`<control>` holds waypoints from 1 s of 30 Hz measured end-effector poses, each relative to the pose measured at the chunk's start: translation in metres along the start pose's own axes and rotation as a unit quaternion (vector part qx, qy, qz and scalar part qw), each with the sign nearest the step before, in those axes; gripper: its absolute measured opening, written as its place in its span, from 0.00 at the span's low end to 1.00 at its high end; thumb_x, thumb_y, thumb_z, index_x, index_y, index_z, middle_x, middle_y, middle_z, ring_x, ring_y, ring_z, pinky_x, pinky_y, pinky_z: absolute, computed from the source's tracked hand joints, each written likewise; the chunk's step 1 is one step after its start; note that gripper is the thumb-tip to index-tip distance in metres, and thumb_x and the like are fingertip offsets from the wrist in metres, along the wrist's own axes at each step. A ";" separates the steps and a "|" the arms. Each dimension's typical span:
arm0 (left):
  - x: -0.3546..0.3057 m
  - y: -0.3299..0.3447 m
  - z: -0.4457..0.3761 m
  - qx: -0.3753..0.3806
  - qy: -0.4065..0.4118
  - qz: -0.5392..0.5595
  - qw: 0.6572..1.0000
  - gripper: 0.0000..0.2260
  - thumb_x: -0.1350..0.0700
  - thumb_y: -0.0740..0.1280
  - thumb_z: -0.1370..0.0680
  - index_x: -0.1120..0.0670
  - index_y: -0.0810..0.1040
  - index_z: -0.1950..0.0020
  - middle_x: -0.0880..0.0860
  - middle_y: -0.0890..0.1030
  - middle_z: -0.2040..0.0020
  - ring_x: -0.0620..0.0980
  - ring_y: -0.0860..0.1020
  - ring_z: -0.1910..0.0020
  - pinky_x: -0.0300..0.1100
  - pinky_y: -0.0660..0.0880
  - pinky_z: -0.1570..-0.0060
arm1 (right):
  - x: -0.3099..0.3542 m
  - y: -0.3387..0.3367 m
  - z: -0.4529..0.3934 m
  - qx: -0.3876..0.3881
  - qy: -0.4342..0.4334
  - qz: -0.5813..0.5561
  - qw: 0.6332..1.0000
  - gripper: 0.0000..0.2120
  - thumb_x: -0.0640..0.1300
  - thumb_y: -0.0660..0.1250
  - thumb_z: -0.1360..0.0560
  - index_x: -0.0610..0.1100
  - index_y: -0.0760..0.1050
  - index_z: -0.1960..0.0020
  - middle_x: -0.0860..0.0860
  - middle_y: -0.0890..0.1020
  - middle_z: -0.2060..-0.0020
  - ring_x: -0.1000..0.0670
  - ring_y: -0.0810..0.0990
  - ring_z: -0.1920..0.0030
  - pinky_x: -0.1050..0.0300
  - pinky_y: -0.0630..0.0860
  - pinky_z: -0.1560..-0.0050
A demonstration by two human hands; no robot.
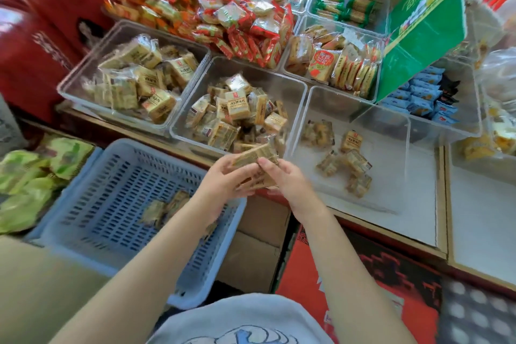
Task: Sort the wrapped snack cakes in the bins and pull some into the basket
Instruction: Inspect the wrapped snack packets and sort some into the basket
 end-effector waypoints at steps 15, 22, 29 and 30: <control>0.002 -0.106 0.084 0.013 -0.025 0.041 0.999 0.22 0.47 0.73 0.28 0.52 0.79 0.36 0.54 0.86 0.43 0.54 0.85 0.45 0.46 0.82 0.53 | 0.002 0.098 0.036 -0.041 -0.046 -0.007 0.998 0.06 0.43 0.69 0.20 0.44 0.80 0.55 0.49 0.82 0.60 0.50 0.77 0.56 0.58 0.73 0.57; -0.003 -0.134 0.098 0.004 -0.018 0.050 0.999 0.13 0.50 0.67 0.18 0.53 0.80 0.36 0.56 0.86 0.42 0.57 0.85 0.45 0.46 0.84 0.52 | 0.002 0.114 0.045 -0.125 -0.085 0.044 0.987 0.05 0.42 0.67 0.18 0.42 0.79 0.52 0.47 0.81 0.60 0.51 0.77 0.59 0.52 0.75 0.56; -0.008 -0.149 0.104 -0.063 0.012 0.015 0.998 0.08 0.54 0.73 0.22 0.53 0.83 0.43 0.54 0.87 0.48 0.53 0.86 0.49 0.44 0.83 0.59 | 0.006 0.127 0.052 -0.153 -0.085 0.022 0.984 0.08 0.41 0.60 0.15 0.42 0.75 0.50 0.46 0.82 0.55 0.48 0.81 0.55 0.54 0.80 0.54; -0.009 -0.150 0.105 -0.067 0.013 0.015 0.998 0.08 0.55 0.74 0.22 0.53 0.84 0.44 0.54 0.87 0.47 0.52 0.86 0.50 0.43 0.83 0.60 | 0.006 0.129 0.053 -0.154 -0.087 0.019 0.984 0.07 0.41 0.61 0.15 0.43 0.75 0.50 0.46 0.83 0.54 0.48 0.82 0.54 0.52 0.81 0.52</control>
Point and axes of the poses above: each hand's wrist, its own z-axis away from the middle knuckle, its own y-axis out of the palm, x = y × z, the point moved 5 cm from there along -z, towards the middle knuckle
